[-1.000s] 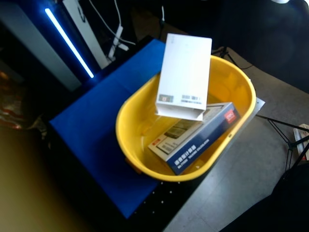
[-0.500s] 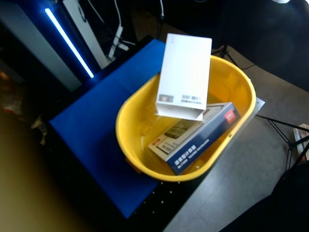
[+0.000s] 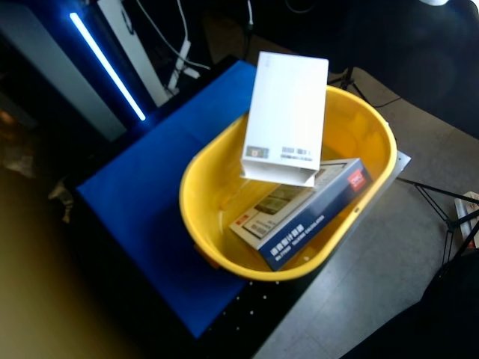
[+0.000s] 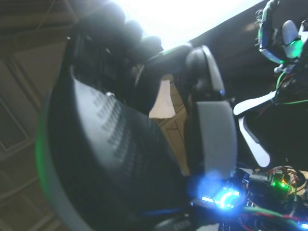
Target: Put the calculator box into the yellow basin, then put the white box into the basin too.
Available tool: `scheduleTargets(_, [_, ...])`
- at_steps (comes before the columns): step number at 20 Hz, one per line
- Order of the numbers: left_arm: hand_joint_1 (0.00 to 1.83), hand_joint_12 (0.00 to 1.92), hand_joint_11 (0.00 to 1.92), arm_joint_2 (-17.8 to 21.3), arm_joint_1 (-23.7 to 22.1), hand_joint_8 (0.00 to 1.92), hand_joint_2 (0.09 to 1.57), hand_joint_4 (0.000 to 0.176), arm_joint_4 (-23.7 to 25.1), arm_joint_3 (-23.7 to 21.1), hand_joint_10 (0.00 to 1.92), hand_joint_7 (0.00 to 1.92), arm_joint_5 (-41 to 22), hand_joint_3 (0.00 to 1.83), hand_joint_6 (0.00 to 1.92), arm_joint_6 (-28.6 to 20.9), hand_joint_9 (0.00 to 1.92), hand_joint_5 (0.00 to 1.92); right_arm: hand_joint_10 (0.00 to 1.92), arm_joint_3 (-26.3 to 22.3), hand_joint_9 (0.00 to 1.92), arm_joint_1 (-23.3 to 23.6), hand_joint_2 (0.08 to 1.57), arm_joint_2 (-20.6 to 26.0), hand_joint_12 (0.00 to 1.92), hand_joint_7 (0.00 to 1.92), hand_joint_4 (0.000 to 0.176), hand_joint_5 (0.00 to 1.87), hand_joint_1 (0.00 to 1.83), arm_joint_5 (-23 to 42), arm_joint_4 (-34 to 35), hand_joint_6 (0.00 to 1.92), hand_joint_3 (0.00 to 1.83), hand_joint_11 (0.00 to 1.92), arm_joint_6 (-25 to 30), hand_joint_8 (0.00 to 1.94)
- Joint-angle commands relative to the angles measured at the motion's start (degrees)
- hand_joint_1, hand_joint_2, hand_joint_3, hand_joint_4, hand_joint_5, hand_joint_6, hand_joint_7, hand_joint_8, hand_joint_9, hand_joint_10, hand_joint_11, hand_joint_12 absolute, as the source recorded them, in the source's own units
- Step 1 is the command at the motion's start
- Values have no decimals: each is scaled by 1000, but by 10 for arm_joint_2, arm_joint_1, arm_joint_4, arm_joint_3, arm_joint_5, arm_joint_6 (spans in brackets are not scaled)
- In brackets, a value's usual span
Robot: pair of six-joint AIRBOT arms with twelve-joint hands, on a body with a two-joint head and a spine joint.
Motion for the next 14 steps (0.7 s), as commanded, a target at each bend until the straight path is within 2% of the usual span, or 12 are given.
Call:
scheduleTargets(1, [732,1338,461,0,-3,2,1333,0,-4,0,311,803,-70,0,27,-1,733,732,1518,1,340,4,1186,2,1773,400,0,293,633,55,23,1526,3,285,1,1334])
scheduleTargets(2, [732,1338,461,-1,-1,2,1333,0,-4,0,310,803,-72,0,26,-1,734,732,1485,0,341,4,1163,2,1779,394,0,250,646,55,23,1371,0,253,1,1205])
scheduleTargets(3, [732,1338,461,-1,2,2,1333,0,-4,-1,309,803,-73,0,25,-1,734,733,1587,-1,272,4,1162,2,1864,367,0,294,623,55,23,1376,0,92,1,1260])
scheduleTargets(5, [732,1338,461,-2,4,1,1333,0,-4,-2,307,803,-73,0,24,-1,735,733,1752,-2,212,4,1172,2,1921,313,0,281,579,55,19,1405,1,130,1,1379])
scheduleTargets(6, [732,1338,461,-2,4,1,1333,0,-3,-3,307,803,-73,0,24,-1,735,733,1750,-3,217,4,1172,2,1921,314,0,274,577,55,19,1398,0,140,1,1369])
scheduleTargets(7, [732,1338,462,-2,4,1,1333,0,-2,-4,306,803,-74,0,23,-1,735,734,1688,-4,332,4,1201,2,1921,404,0,326,531,55,18,1371,3,295,1,1292])
scheduleTargets(9, [732,1338,462,-1,4,1,1333,0,5,-6,304,803,-74,0,22,-5,736,734,1783,-6,175,4,1277,3,1921,258,0,191,251,55,18,1476,7,110,1,1381])
scheduleTargets(10, [732,1338,462,1,4,1,1333,0,7,-8,303,803,-74,0,21,-5,737,735,1643,-6,235,4,1254,3,1862,316,0,188,331,55,18,1361,0,97,1,1266])
scheduleTargets(11, [732,1338,462,2,5,1,1333,0,5,-10,302,803,-74,0,20,-6,737,735,1481,-8,255,4,1253,4,1319,313,0,167,219,55,18,1349,0,0,1,1198])
scheduleTargets(12, [732,1338,462,4,6,1,1333,0,3,-13,300,803,-74,0,19,-6,738,735,1405,-11,352,4,1277,6,1483,391,0,264,346,55,18,1252,2,40,2,1121])
scheduleTargets(13, [732,1338,462,6,10,1,1333,0,-3,-19,300,803,-73,0,19,-6,738,736,1430,-19,298,4,1250,10,1715,361,0,308,580,55,18,1314,0,116,9,1150])
scheduleTargets(14, [732,1338,462,8,15,1,1333,0,-9,-23,299,803,-73,0,18,-6,738,736,1357,-21,171,4,1220,10,1753,248,0,221,613,55,19,1435,0,31,17,1174])
